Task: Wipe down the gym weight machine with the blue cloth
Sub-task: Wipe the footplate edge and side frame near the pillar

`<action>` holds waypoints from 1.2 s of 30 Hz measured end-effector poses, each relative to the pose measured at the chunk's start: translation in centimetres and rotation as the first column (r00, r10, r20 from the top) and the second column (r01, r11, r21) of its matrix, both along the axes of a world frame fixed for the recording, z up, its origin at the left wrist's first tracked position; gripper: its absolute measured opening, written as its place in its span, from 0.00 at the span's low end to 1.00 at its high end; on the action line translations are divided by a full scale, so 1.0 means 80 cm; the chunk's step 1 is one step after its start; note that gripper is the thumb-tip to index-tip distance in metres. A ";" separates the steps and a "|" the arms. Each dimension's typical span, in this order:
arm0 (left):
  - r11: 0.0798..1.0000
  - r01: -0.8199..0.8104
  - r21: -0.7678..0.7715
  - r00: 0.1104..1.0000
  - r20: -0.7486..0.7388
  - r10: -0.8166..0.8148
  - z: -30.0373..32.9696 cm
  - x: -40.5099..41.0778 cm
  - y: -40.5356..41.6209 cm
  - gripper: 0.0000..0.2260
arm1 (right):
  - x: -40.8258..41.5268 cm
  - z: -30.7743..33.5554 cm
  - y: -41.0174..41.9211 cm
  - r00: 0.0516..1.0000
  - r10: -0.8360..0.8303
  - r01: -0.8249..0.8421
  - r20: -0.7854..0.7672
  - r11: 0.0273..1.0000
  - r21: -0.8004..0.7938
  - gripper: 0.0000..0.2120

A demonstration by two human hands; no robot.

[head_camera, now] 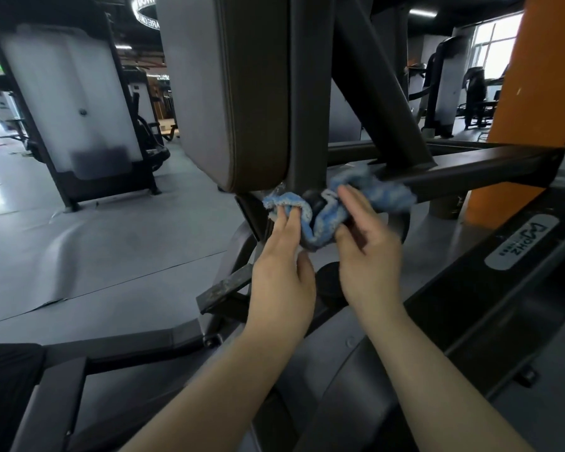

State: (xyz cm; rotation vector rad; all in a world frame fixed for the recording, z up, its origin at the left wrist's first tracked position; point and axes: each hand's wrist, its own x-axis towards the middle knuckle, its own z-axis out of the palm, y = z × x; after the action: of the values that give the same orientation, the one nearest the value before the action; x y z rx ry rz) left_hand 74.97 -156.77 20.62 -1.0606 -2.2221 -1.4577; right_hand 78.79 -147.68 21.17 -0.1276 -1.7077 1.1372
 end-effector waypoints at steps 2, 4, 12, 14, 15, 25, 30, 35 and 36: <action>0.999 -0.020 -0.027 0.999 -0.031 0.019 0.006 0.003 0.006 0.26 | -0.005 0.003 0.011 0.987 -0.136 0.098 0.090 0.935 0.341 0.27; 0.999 -0.012 -0.048 1.000 -0.017 0.012 0.009 0.004 0.013 0.25 | -0.007 0.003 0.016 0.976 -0.165 0.085 0.145 0.893 0.442 0.27; 0.998 -0.060 -0.038 0.970 -0.237 0.049 -0.010 0.006 0.000 0.20 | -0.002 -0.025 -0.002 0.973 -0.232 0.206 0.004 0.871 0.445 0.22; 0.994 -0.086 -0.071 0.934 -0.354 0.056 -0.007 -0.001 0.001 0.22 | -0.001 -0.020 -0.004 0.963 -0.269 0.235 0.001 0.844 0.483 0.22; 0.992 -0.078 -0.101 0.940 -0.338 0.040 0.000 -0.002 0.002 0.24 | -0.003 -0.012 -0.003 0.961 -0.275 0.238 0.001 0.832 0.502 0.22; 0.996 -0.057 -0.063 0.927 -0.373 0.030 0.000 -0.012 -0.004 0.21 | -0.009 -0.024 -0.013 0.954 -0.299 0.271 -0.020 0.833 0.482 0.23; 0.992 -0.064 -0.107 0.904 -0.428 0.012 -0.015 -0.013 -0.009 0.22 | -0.009 -0.041 -0.028 0.939 -0.340 0.328 -0.045 0.852 0.409 0.22; 0.980 0.082 -0.182 0.981 -0.157 -0.111 -0.066 -0.028 -0.016 0.20 | -0.007 -0.085 -0.031 0.962 -0.247 0.181 0.119 0.899 0.399 0.21; 0.973 0.147 -0.180 0.987 -0.043 -0.157 -0.082 -0.034 -0.021 0.22 | -0.007 -0.094 -0.031 0.955 -0.197 0.099 0.222 0.916 0.388 0.21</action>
State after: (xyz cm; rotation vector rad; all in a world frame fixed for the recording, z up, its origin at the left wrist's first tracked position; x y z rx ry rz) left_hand 72.26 -158.42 14.09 -1.3382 -2.3073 -1.2883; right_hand 78.22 -150.13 13.62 -0.1702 -2.0790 0.6866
